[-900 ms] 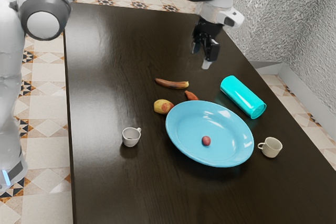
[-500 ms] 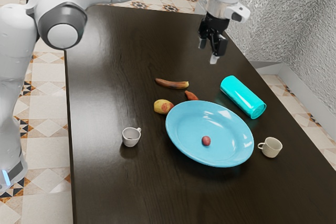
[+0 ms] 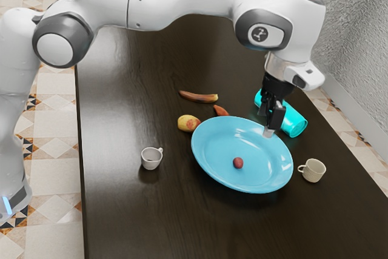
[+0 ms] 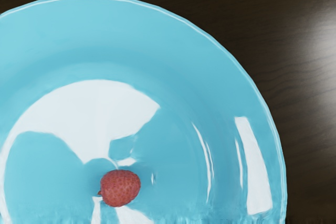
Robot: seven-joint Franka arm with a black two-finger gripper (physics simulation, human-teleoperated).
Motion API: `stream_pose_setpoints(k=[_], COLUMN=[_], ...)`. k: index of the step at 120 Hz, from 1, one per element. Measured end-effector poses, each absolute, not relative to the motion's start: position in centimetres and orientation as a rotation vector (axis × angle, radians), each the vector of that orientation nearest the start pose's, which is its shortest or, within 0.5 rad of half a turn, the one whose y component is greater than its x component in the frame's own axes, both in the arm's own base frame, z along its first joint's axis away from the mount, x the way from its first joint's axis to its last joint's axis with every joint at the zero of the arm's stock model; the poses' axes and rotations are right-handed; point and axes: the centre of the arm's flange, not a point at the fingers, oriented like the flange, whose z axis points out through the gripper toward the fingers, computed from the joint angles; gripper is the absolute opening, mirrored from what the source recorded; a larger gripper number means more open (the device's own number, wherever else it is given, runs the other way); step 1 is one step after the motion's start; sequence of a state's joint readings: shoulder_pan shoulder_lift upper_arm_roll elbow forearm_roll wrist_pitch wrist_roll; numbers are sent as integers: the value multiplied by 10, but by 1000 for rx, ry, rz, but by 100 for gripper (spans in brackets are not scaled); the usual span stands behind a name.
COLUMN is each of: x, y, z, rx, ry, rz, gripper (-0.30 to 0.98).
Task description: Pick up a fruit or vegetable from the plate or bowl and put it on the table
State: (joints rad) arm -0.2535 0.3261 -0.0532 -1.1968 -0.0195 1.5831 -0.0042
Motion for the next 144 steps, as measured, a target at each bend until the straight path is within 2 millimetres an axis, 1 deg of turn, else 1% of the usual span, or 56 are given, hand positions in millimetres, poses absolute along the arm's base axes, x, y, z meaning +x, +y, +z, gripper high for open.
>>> stream_pose_setpoints(k=[12, 20, 28, 30, 35, 38, 44, 55, 70, 84, 100, 128, 136, 144], x=[618, 608, 592, 588, 583, 581, 582, 593, 602, 602, 602, 601, 601, 602], y=[-192, -195, -191, -189, -185, -183, -181, -184, -188, -187, -188, -188, -184, -175], z=[601, 597, 578, 576, 570, 560, 544, 520, 505, 502, 503, 507, 504, 493], rx=[-3127, -3111, -3086, -3082, -3075, -3070, -3067, -3074, -3080, -3087, -3104, -3123, -3123, -3122], ry=[495, 522, 529, 529, 529, 529, 529, 539, 550, 552, 555, 483, 470, 448], rz=[-4, 45, 125, 131, 141, 155, 155, 115, 60, 33, 13, 2, 9, 39], gripper=[69, 69, 69, 69, 69, 69, 69, 69, 69, 69, 69, 69, 69, 69])
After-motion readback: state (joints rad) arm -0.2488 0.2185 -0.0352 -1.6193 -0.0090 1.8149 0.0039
